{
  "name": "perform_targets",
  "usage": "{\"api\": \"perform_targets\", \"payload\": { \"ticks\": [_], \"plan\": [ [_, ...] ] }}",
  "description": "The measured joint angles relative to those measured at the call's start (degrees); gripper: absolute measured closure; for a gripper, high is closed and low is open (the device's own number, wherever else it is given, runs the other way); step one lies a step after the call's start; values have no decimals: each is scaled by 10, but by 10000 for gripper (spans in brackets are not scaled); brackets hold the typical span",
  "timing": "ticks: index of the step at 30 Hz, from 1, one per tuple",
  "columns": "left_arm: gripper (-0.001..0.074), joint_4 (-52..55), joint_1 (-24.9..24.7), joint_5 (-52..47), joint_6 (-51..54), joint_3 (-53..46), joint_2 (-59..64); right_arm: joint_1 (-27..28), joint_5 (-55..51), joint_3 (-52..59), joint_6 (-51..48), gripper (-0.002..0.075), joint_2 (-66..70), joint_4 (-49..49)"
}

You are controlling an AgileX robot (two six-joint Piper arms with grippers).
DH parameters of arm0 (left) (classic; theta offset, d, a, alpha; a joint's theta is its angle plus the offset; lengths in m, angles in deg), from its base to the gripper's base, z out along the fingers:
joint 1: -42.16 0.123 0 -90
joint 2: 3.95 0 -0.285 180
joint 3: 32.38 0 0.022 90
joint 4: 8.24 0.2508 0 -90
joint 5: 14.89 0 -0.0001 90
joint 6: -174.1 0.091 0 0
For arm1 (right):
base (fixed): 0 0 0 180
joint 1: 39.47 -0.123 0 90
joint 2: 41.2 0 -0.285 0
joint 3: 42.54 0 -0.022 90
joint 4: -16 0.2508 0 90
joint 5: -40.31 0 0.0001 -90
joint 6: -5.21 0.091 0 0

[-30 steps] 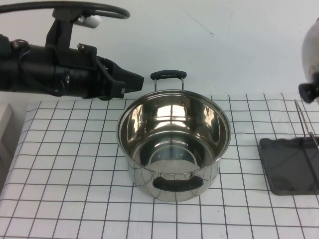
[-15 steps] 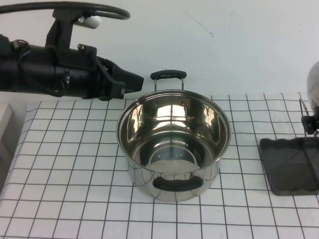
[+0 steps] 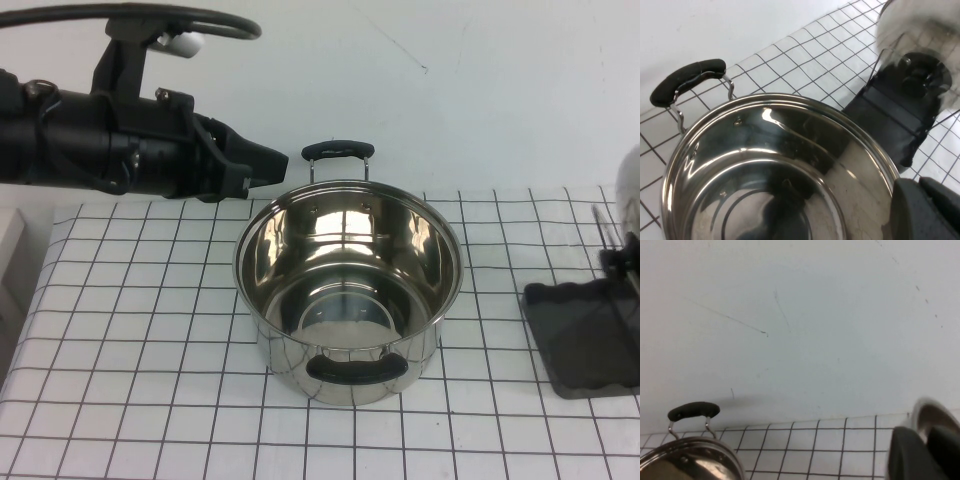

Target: Put pot lid on rack

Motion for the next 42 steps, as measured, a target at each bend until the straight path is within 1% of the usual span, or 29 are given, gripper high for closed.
{"api": "perform_targets", "payload": {
  "ticks": [4,8,19,25,28,31,33,36,42],
  "plan": [
    [736,0,0,-2,0,0,-1,0,-37,0,-3,546,22,2],
    [736,0,0,-14,0,0,-1,0,-71,0,3,502,48,2],
    [736,11,0,-27,0,0,-1,0,-98,-5,2,493,50,2],
    [736,49,0,15,-14,0,-20,0,-106,-5,-23,494,-8,2],
    [736,104,0,54,-45,-4,-55,0,-107,-5,-37,519,-63,-9],
    [736,173,0,102,-83,-37,-114,0,-103,-5,-41,580,-135,-60],
    [736,204,0,138,-106,-72,-161,0,-100,-4,-41,635,-182,-94],
    [736,223,0,190,-120,-145,-242,0,-99,12,-40,701,-242,-113],
    [736,230,0,292,-136,-317,-415,0,-112,77,-41,725,-354,-117]
  ]
}}
